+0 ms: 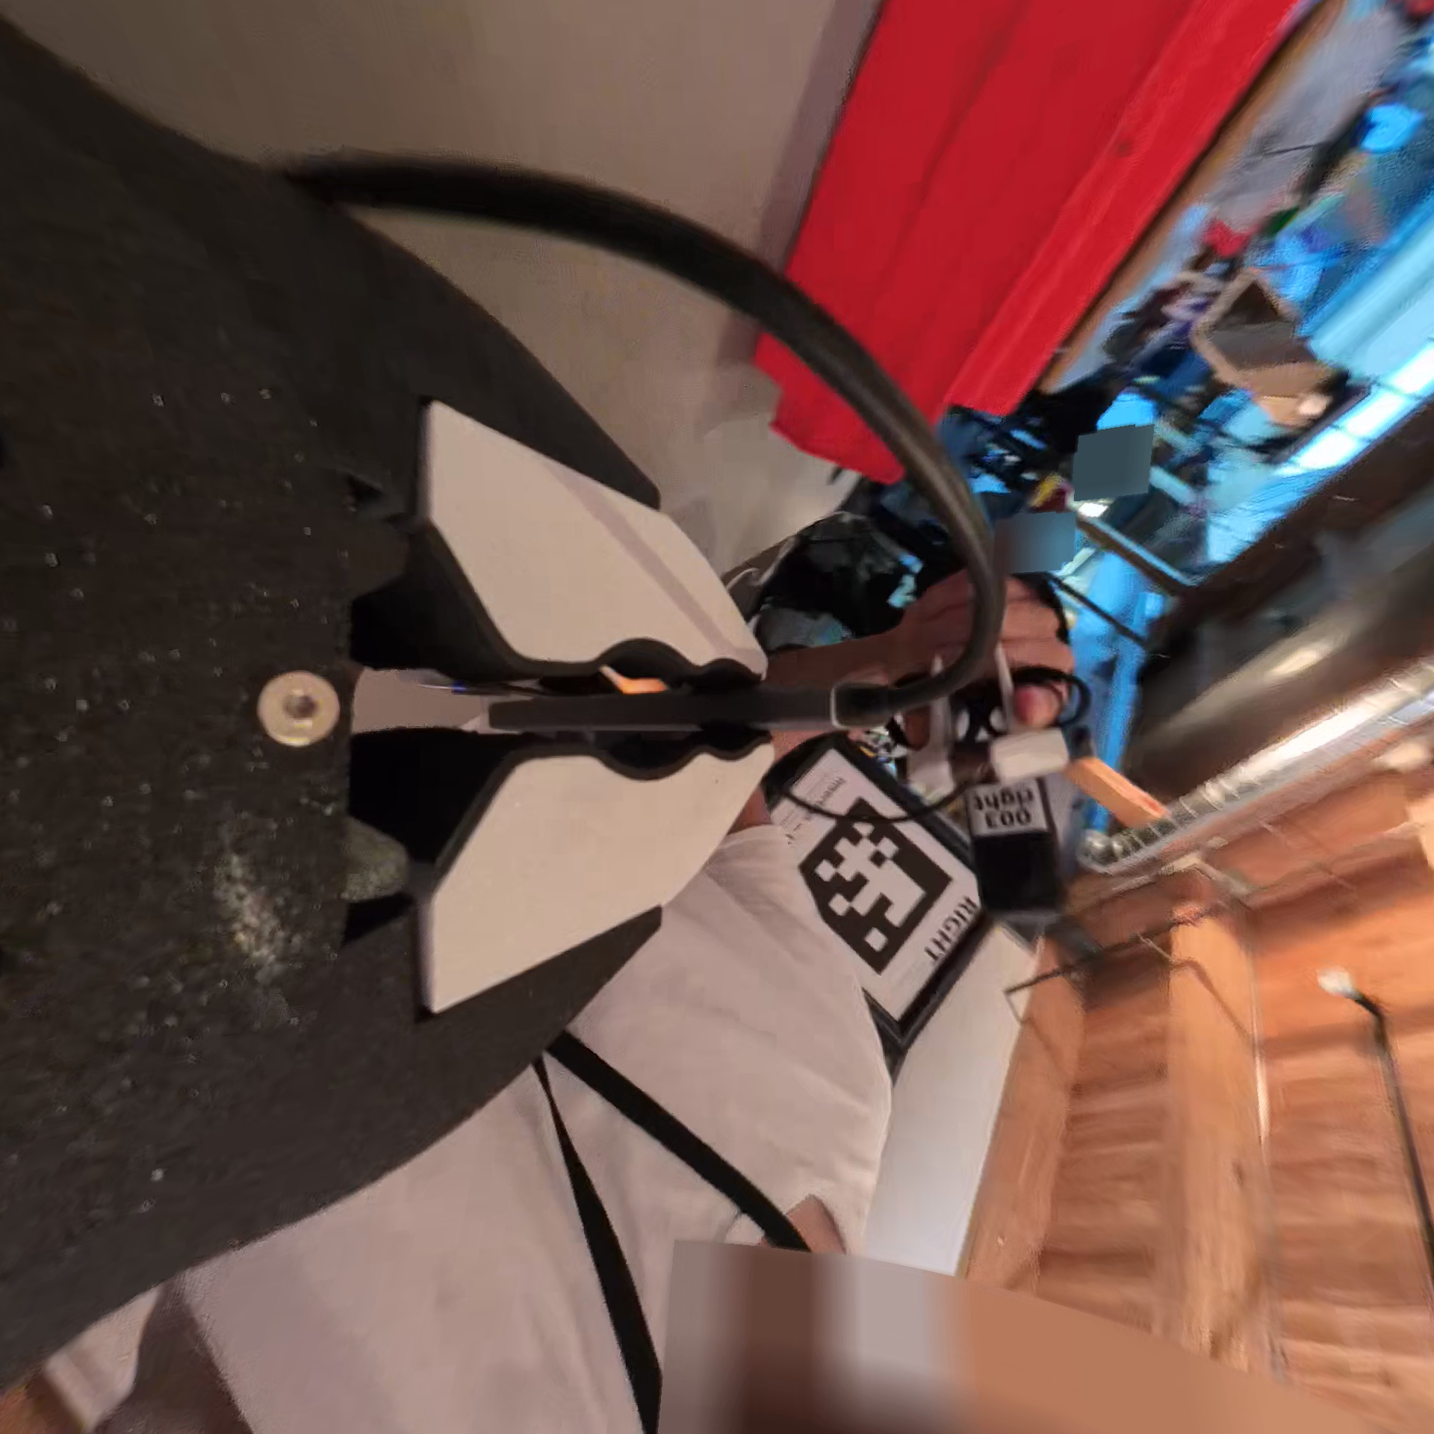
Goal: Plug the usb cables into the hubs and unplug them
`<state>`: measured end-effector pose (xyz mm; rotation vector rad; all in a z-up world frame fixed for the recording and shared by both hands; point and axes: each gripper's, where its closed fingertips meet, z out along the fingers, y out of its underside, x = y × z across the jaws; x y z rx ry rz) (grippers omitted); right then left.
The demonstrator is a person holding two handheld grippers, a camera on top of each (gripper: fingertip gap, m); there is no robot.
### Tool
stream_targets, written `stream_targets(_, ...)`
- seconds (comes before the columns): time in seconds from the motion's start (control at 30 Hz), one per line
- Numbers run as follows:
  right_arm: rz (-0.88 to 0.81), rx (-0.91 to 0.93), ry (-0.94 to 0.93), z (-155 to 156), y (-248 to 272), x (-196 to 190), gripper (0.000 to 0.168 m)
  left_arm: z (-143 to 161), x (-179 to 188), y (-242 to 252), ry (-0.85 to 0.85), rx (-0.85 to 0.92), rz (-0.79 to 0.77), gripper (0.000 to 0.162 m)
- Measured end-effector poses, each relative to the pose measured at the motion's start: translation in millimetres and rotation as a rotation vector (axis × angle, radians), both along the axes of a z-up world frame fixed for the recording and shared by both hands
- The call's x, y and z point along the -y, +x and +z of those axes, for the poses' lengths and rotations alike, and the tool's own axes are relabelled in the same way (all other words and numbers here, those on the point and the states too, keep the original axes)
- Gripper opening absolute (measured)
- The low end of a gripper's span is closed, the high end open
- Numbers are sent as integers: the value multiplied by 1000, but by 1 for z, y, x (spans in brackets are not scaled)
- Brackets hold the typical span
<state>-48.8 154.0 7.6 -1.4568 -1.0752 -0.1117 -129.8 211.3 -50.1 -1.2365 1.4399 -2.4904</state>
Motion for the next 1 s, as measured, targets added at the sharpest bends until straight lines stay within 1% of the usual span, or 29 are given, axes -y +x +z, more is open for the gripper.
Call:
stream_targets(0.03,-43,38,-1,2,11,0,10,1,8,2,45,23,4,9)
stream_targets(0.1,-40,24,-15,6,11,0,10,5,34,8,88,61,-38,9)
stream_targets(0.13,-65,43,-29,5,15,-3,10,2,42,12,103,52,-51,9)
stream_targets(0.2,-143,76,-2,10,28,-13,10,-11,47,17,142,21,-48,9)
stream_targets(0.27,-215,62,-18,19,47,-17,10,-10,45,13,102,49,-39,9)
stream_targets(0.33,-256,30,-56,30,64,-13,11,-2,33,12,66,94,11,9)
stream_targets(0.47,-148,-151,-142,62,66,21,10,12,-18,16,-58,138,235,9)
stream_targets(0.5,-173,-187,-129,71,75,23,10,11,-30,17,-82,131,290,9)
stream_targets(0.53,-241,-203,-120,75,91,21,10,8,-39,19,-85,117,340,9)
stream_targets(0.63,-462,-160,-138,70,145,12,10,1,-61,24,-73,75,482,9)
stream_targets(0.73,-810,-19,-207,41,215,-2,10,2,-60,23,-108,73,454,9)
stream_targets(0.8,-949,121,-288,13,243,-5,11,1,-55,24,-71,68,452,9)
stream_targets(0.9,-1058,354,-485,-40,267,1,10,0,-40,26,-22,61,396,9)
stream_targets(0.97,-1071,486,-669,-80,273,11,10,-5,-33,28,33,42,383,9)
stream_targets(1.0,-1048,544,-770,-100,271,16,10,-7,-30,30,57,35,378,9)
